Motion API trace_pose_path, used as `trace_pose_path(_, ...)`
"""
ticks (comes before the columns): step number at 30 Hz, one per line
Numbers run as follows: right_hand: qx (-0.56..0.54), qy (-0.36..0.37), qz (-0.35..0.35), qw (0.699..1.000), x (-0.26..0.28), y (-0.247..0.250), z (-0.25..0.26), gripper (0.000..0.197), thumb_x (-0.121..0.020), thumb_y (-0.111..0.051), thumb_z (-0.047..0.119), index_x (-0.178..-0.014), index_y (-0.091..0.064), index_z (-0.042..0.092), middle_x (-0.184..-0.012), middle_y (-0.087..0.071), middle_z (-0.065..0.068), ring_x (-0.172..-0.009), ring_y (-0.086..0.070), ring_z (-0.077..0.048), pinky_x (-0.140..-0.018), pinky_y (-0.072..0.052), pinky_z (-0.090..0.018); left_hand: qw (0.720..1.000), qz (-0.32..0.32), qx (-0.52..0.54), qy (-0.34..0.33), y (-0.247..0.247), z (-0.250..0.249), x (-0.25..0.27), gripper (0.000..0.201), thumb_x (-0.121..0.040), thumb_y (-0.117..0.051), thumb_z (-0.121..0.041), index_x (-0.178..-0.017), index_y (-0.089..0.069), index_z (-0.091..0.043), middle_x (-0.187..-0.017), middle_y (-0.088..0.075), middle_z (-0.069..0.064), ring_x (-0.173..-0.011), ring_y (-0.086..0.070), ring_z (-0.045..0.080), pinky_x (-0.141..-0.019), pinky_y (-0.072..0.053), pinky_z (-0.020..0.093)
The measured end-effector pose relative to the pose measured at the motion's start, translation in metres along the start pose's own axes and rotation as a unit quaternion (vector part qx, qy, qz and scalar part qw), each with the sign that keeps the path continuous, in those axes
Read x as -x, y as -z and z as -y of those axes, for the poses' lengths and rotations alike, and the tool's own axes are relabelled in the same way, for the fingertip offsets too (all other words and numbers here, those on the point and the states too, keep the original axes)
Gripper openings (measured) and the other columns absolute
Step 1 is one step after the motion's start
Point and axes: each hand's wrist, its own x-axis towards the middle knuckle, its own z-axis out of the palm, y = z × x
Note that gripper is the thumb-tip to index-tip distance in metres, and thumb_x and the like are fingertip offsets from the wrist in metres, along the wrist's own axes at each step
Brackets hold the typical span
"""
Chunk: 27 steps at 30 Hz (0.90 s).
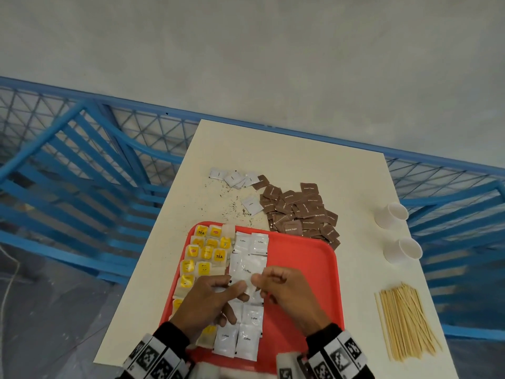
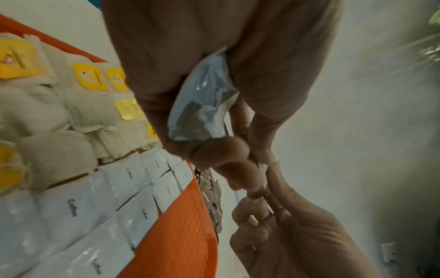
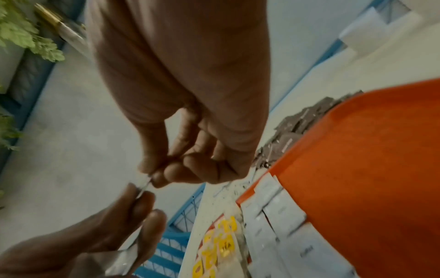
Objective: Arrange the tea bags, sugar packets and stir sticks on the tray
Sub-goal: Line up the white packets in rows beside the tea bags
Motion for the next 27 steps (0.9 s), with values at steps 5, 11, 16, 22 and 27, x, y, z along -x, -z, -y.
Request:
trace_pose_path(5,-0.03,-0.056,-0.075,0.995,-0.024,-0.01,-0.023,0.016,-0.086,-0.076,0.017,-0.086,-0.074,0.001,-0.065,-0.065,0.0,-0.055,-0.053,-0.007,-0.053,-0.044,-0.018,0.997,0.028,-0.064,0.013,0.017,0.017,0.0,0.019,-0.093,-0.068,-0.028,-0.091,-0.078,-0.012,-0.091,-0.077,0.008,-0.055,-0.065,0.024,-0.042,-0.043,0.023)
trace_pose_path(11,0.05,-0.075,-0.12,0.989,-0.073,-0.013,-0.033,0.015,-0.089,-0.072,0.012,-0.075,-0.073,0.006,-0.065,-0.068,0.005,-0.056,-0.057,-0.005,-0.056,-0.048,-0.016,0.998,-0.008,-0.058,0.037,0.043,0.033,0.001,0.025,-0.094,-0.067,-0.026,-0.078,-0.072,-0.006,-0.085,-0.075,0.012,-0.055,-0.065,0.027,-0.041,-0.043,0.024)
trace_pose_path(16,0.121,-0.108,-0.127,0.979,-0.105,-0.022,-0.045,0.02,-0.089,-0.07,0.008,-0.071,-0.07,-0.002,-0.076,-0.072,0.0,-0.064,-0.062,-0.005,-0.059,-0.051,-0.019,0.998,-0.027,-0.012,0.047,0.053,0.038,0.0,0.037,-0.092,-0.067,-0.035,-0.077,-0.062,-0.002,-0.084,-0.074,0.019,-0.052,-0.062,0.023,-0.043,-0.041,0.024)
trace_pose_path(22,0.173,-0.125,-0.16,0.964,-0.114,-0.027,-0.052,0.029,-0.088,-0.07,0.012,-0.061,-0.062,0.009,-0.062,-0.067,-0.001,-0.054,-0.06,-0.006,-0.049,-0.048,-0.016,0.997,-0.038,0.033,0.053,0.059,0.033,-0.002,0.05,-0.082,-0.064,-0.05,-0.095,-0.067,-0.002,-0.082,-0.072,0.014,-0.055,-0.062,0.025,-0.047,-0.043,0.025)
trace_pose_path(27,0.198,-0.039,-0.17,0.965,-0.088,-0.025,-0.033,0.024,-0.087,-0.072,0.021,-0.067,-0.064,0.012,-0.07,-0.071,0.001,-0.073,-0.068,-0.011,-0.074,-0.06,-0.034,0.993,-0.021,0.102,0.061,0.057,0.022,-0.005,0.062,-0.086,-0.041,-0.065,-0.12,-0.061,-0.016,-0.106,-0.073,0.014,-0.062,-0.064,0.032,-0.052,-0.049,0.03)
